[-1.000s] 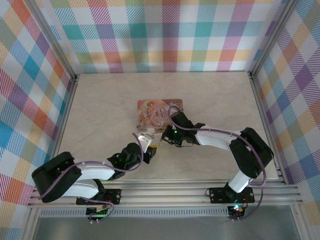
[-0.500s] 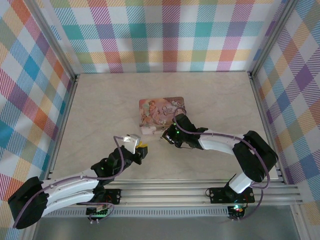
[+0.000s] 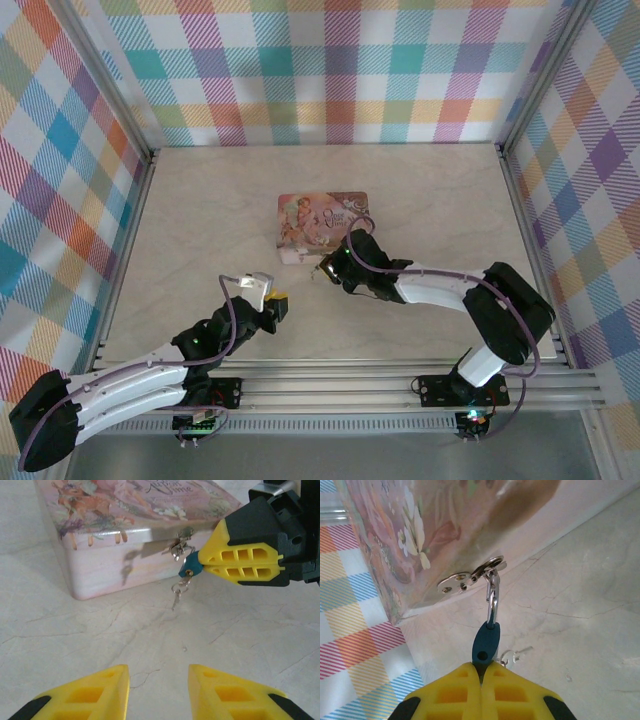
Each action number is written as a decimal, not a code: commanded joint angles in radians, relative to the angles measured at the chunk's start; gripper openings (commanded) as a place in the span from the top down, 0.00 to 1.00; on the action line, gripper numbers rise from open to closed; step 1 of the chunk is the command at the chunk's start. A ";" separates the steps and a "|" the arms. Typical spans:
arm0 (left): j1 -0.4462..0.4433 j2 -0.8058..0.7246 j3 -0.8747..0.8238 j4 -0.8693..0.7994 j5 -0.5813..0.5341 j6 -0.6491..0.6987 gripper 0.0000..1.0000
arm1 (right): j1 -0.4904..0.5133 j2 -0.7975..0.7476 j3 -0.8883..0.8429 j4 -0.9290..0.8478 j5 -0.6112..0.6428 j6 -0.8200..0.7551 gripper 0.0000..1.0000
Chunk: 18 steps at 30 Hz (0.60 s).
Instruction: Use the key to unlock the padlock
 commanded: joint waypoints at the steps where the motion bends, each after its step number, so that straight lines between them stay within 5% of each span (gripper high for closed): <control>1: 0.004 -0.008 0.027 -0.031 0.011 -0.019 0.64 | 0.004 0.045 -0.055 0.174 0.057 0.097 1.00; 18: 0.004 0.078 0.078 -0.028 0.010 -0.020 0.65 | 0.006 0.042 -0.034 0.243 0.177 0.117 1.00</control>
